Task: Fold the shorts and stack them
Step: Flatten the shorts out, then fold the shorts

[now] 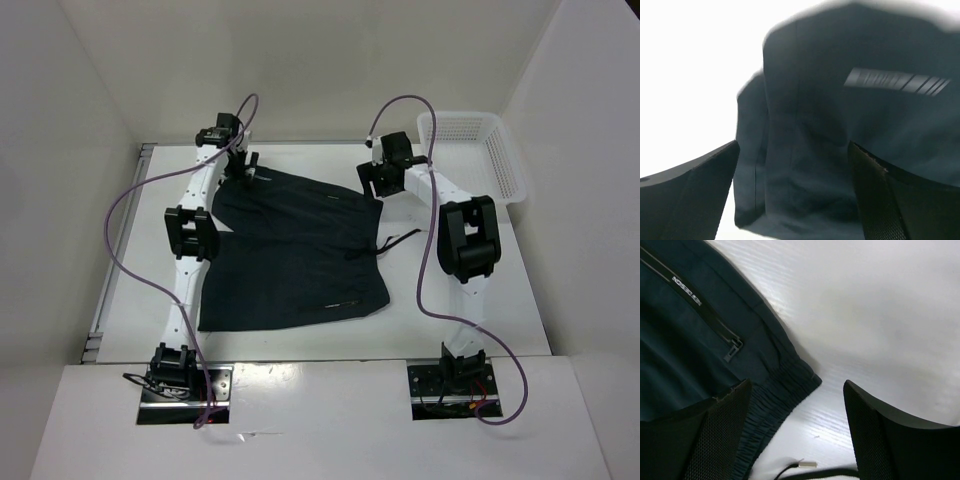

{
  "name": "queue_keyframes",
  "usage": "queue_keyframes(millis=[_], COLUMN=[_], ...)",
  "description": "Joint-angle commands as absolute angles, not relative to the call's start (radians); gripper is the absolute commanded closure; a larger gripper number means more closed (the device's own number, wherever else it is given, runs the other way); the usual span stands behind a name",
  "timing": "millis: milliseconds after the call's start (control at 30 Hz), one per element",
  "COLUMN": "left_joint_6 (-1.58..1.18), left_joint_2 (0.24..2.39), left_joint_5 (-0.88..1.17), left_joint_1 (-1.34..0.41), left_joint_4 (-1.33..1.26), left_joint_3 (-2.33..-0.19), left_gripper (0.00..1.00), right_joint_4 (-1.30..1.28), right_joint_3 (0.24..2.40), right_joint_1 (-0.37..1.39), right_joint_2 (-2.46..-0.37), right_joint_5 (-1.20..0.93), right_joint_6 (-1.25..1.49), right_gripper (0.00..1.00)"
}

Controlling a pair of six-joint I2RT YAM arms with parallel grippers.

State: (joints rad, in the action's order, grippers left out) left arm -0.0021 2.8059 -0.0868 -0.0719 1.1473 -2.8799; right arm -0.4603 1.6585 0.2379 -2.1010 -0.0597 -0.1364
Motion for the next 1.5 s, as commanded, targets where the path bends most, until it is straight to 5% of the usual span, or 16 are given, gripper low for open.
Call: queue_keyframes(millis=[0, 267, 400, 900, 1000, 1133, 1333, 1467], left_joint_6=[0.000, 0.000, 0.000, 0.000, 0.000, 0.000, 0.000, 0.000], left_joint_2=[2.714, 2.930, 2.916, 2.936, 2.977, 3.013, 3.013, 3.013], left_joint_5=[-0.112, -0.264, -0.144, -0.152, -0.184, -0.198, -0.198, -0.207], left_joint_1=[-0.094, -0.094, -0.094, -0.117, -0.117, -0.117, -0.127, -0.127], left_joint_4=[0.971, 0.826, 0.715, 0.952, 0.963, 0.986, 1.015, 1.035], left_joint_3=[-2.919, -3.117, -3.063, -2.928, -2.950, -2.997, -3.020, -3.136], left_gripper=[0.05, 0.05, 0.01, 0.03, 0.19, 0.60, 1.00, 1.00], right_joint_4=[-0.451, -0.472, -0.472, -0.491, -0.502, -0.502, -0.492, -0.468], right_joint_3=[1.747, 1.750, 1.741, 1.773, 1.773, 1.755, 1.733, 1.762], right_joint_1=[0.244, 0.253, 0.253, 0.253, 0.253, 0.253, 0.253, 0.253], right_joint_2=[-2.157, -2.180, -2.180, -2.230, -2.241, -2.250, -2.250, -2.226], right_joint_5=[-0.129, -0.146, -0.137, -0.135, -0.159, -0.160, -0.138, -0.075], right_joint_6=[-0.155, -0.216, -0.216, -0.235, -0.235, -0.226, -0.216, -0.216], right_gripper=[0.21, 0.19, 0.19, 0.19, 0.22, 0.41, 0.80, 0.96])
